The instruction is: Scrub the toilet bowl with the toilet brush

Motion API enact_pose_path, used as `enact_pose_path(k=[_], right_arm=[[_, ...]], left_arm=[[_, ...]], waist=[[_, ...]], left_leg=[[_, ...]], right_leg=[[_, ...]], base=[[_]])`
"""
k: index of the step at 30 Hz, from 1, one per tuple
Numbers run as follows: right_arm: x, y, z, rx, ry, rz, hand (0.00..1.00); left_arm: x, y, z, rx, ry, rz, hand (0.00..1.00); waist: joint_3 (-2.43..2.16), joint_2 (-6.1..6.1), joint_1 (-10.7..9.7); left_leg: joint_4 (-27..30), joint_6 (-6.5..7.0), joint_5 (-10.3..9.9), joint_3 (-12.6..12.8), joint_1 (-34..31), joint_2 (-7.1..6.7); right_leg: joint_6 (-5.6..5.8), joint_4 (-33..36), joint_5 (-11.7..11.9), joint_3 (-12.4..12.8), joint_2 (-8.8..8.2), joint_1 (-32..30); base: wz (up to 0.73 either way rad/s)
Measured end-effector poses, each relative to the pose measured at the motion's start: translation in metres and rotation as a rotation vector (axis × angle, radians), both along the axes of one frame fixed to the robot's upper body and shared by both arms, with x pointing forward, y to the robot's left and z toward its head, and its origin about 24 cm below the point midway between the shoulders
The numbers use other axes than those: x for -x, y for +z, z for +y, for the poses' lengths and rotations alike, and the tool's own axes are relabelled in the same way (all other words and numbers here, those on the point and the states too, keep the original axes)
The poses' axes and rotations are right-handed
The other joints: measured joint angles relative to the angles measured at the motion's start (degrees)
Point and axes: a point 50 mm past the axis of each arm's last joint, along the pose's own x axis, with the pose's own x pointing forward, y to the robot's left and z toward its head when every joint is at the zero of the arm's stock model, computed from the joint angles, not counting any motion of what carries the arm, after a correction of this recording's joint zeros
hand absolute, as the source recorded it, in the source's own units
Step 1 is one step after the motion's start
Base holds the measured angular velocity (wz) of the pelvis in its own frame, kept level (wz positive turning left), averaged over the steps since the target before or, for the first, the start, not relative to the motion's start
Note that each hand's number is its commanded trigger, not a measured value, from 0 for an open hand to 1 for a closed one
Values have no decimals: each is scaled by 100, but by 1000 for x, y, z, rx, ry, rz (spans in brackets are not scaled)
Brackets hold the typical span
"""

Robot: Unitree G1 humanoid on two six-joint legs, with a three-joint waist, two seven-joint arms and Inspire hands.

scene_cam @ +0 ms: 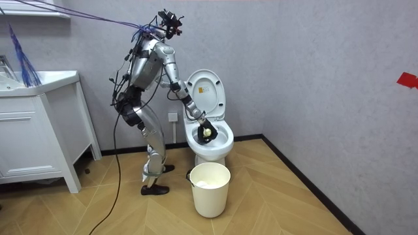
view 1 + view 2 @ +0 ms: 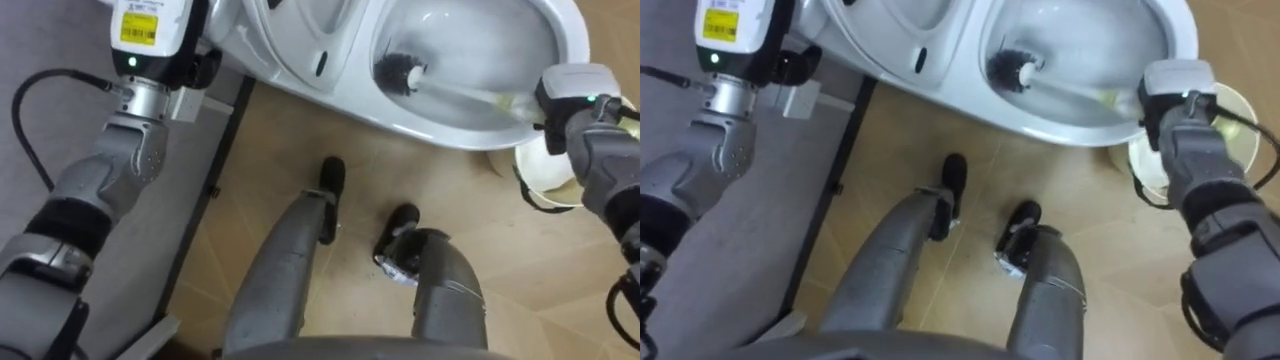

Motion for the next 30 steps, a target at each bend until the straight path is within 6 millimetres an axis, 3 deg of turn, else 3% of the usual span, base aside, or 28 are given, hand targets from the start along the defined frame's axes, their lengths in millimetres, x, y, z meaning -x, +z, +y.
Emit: enact_pose_path(k=[8, 15, 22, 24, 25, 27, 30], right_arm=[[-18, 23, 1, -108, -42, -136, 100], [-24, 37, -4, -129, -84, -210, 100], [-16, 24, -3, -9, -19, -136, 100], [-5, 7, -3, 59, 28, -62, 100], [-2, 4, -2, 72, 38, -46, 100], [7, -9, -1, 132, 78, 10, 100], [15, -18, -3, 142, 46, 23, 100]], left_arm=[[-6, 14, 11, -35, 22, -35, 0], [-7, 16, 13, -56, 56, -49, 0], [-7, 11, 12, -80, 78, 0, 0], [-7, 4, 10, -71, 93, 26, 0], [-7, 2, 10, -68, 97, 32, 0], [-5, -7, 7, -57, 108, 70, 0], [-3, -14, 3, -37, 126, 98, 0]], waist=[[116, -198, -185], [103, -211, -364], [80, -180, -353], [18, -70, -285], [10, -26, -271], [-44, 179, -157], [-105, 352, -72]], left_leg=[[140, -18, 65, 112, -122, -1], [208, 29, 146, 124, -193, -85], [223, 66, 145, 165, -126, -79], [192, 74, 139, 129, -56, -40], [189, 74, 138, 126, -46, -32], [169, 87, 128, 136, -39, 25], [48, 86, 131, 195, 5, 43]], right_leg=[[-87, 399, -137, 17, -138, -216], [-82, 568, -144, -32, -274, -295], [-38, 551, -97, -7, -245, -225], [-25, 415, -51, -38, -166, -108], [-32, 388, -46, -58, -162, -87], [-22, 272, 13, -41, -83, -56], [-22, 181, 56, 9, -65, -65]], base=[[5], [6], [-2], [-5], [-5], [-12], [-10]])
